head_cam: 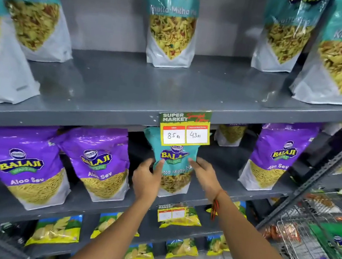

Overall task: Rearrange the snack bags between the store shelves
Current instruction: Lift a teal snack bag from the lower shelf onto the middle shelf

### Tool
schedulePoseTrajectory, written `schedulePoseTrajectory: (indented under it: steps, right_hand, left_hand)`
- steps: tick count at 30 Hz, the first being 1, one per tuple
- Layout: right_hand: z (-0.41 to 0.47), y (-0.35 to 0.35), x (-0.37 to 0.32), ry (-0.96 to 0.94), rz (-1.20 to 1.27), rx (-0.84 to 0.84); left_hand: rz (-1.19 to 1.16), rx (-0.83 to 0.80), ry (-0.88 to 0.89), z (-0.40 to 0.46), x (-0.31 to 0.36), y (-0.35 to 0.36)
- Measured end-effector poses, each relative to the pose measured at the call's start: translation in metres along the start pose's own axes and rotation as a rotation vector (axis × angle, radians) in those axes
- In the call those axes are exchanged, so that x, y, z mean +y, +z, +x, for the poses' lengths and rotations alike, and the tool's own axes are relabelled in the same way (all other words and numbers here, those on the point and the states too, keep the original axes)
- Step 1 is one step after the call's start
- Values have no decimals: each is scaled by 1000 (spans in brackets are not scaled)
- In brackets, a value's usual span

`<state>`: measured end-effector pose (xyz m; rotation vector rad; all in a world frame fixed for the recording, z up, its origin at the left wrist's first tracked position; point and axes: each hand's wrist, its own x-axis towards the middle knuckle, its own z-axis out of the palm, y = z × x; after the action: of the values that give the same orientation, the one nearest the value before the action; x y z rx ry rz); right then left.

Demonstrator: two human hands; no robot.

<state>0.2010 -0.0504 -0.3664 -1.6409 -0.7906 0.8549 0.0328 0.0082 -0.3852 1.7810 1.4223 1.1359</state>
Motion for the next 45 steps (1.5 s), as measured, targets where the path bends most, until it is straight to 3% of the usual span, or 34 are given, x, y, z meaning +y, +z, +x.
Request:
schedulePoseTrajectory:
  steps: [7, 15, 21, 25, 33, 37, 45]
  right_hand:
    - [-10, -6, 8, -228, -206, 139]
    - [-115, -15, 23, -334, -181, 174]
    - [-190, -27, -42, -521, -32, 343]
    - [-194, -37, -136, -711, 102, 375]
    - [-131, -42, -303, -1015, 186, 459]
    - [-85, -31, -327, -1031, 106, 480]
    - [-19, -8, -313, -888, 107, 458]
  left_hand:
    - [27, 46, 38, -20, 14, -10]
    - [-79, 79, 110, -103, 11, -54]
    - [-345, 171, 194, -136, 70, -111]
    - [-502, 222, 349, -106, 151, -159]
    - [-463, 287, 592, 23, 287, -208]
    - [-449, 306, 560, 83, 297, -199]
    - [-339, 305, 502, 137, 265, -173]
